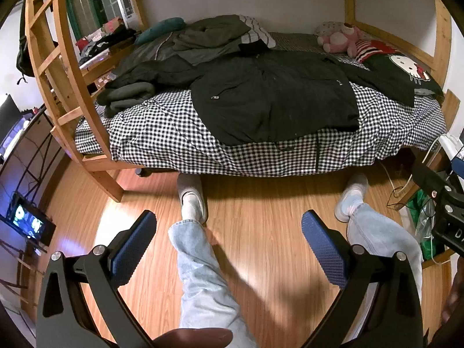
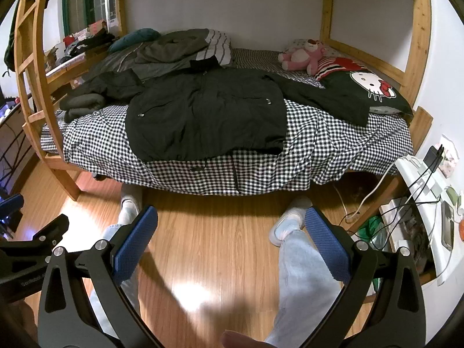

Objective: Fold large clothes

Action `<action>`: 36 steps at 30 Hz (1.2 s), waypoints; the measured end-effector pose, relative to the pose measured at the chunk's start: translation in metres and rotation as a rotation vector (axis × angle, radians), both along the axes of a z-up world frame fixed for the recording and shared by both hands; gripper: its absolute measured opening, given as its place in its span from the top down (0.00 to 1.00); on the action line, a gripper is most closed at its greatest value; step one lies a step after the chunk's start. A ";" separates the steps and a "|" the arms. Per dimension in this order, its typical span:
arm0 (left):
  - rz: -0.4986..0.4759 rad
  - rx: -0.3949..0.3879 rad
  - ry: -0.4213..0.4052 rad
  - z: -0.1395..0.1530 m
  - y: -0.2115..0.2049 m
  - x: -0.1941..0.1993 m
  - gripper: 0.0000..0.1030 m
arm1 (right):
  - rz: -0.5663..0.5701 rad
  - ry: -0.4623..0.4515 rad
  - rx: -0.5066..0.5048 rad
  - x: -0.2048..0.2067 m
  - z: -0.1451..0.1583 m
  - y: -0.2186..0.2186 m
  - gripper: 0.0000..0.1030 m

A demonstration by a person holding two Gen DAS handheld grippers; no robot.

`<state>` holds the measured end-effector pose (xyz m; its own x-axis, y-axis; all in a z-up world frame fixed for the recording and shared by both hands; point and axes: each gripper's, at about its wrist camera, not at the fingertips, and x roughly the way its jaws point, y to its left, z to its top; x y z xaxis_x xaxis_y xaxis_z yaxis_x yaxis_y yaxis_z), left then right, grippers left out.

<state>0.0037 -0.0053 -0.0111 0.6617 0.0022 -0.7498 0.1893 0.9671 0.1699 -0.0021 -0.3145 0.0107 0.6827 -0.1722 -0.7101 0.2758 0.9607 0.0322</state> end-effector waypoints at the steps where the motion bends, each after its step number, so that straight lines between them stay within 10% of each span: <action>1: 0.000 0.001 0.000 0.000 0.000 0.000 0.04 | -0.001 0.000 0.000 0.000 0.000 0.000 0.03; 26: -0.006 0.002 0.010 -0.005 0.000 0.002 0.04 | 0.001 0.006 0.005 0.001 -0.002 -0.002 0.03; 36: 0.020 -0.051 0.066 -0.026 -0.007 0.063 0.04 | 0.068 0.000 0.030 0.052 -0.024 -0.011 0.03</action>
<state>0.0664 -0.0128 -0.0367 0.6112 -0.0249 -0.7911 0.1793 0.9779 0.1078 0.0495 -0.3253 -0.0130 0.6919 -0.1041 -0.7144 0.2104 0.9757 0.0616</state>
